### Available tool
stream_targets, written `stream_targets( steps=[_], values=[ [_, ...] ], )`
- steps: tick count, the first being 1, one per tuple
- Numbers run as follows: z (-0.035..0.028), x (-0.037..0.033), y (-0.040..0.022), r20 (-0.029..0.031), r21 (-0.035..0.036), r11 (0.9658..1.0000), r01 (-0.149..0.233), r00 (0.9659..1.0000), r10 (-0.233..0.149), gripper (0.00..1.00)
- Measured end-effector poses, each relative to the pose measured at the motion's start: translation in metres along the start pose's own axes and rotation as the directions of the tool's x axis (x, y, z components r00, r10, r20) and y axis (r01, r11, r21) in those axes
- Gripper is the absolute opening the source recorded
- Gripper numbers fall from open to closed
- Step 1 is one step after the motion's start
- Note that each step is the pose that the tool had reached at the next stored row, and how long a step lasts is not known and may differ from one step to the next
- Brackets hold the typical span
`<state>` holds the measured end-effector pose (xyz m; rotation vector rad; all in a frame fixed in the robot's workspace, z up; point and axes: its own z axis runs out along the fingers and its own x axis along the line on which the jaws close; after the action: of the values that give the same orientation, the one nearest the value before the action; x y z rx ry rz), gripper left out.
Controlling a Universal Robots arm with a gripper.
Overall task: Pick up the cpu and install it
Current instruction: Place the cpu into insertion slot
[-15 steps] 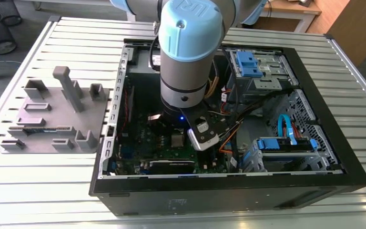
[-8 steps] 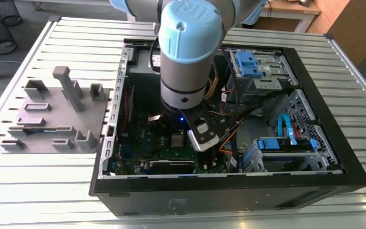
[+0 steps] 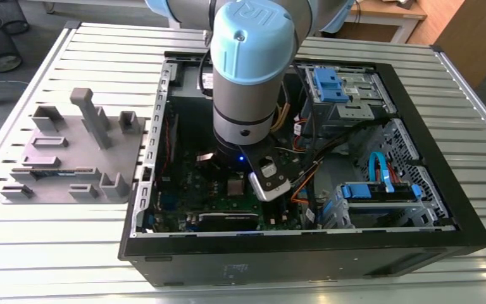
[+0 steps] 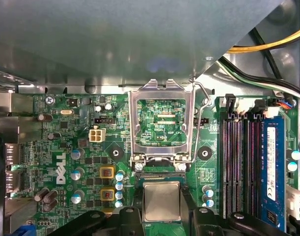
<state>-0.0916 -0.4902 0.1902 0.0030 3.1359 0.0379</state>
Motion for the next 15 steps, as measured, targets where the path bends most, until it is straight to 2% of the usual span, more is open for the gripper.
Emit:
stream_targets(
  steps=[6,15],
  values=[
    [0.0003,0.0001,0.0000,-0.0007,-0.0002,0.9996,0.027,0.9996,-0.027,0.40],
    [0.0003,-0.0001,0.0000,-0.0005,-0.0003,0.9996,0.028,0.9996,-0.028,0.40]
  ],
)
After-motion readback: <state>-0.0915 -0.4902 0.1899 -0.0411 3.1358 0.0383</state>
